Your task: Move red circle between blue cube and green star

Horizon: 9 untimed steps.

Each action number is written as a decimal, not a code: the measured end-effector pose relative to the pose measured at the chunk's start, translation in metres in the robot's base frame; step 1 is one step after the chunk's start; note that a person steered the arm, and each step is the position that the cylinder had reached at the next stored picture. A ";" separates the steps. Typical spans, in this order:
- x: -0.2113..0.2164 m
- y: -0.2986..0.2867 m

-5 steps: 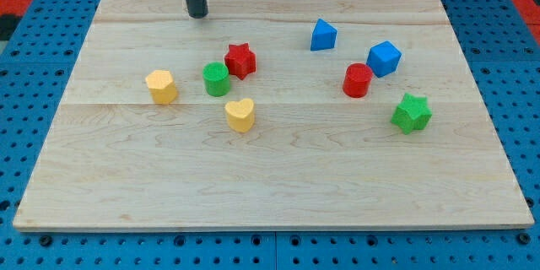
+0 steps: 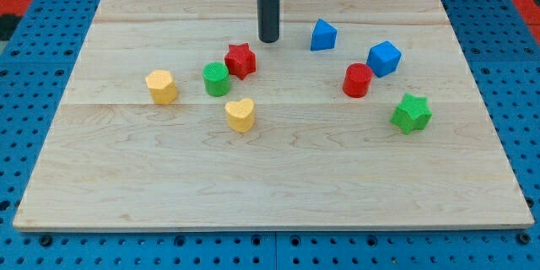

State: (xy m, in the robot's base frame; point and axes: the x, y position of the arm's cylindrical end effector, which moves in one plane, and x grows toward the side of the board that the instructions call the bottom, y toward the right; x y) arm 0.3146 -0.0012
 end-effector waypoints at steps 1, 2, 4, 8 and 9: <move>0.020 0.011; 0.027 0.038; 0.052 0.073; 0.074 0.103; 0.078 0.124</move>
State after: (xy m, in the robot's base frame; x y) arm 0.3924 0.1231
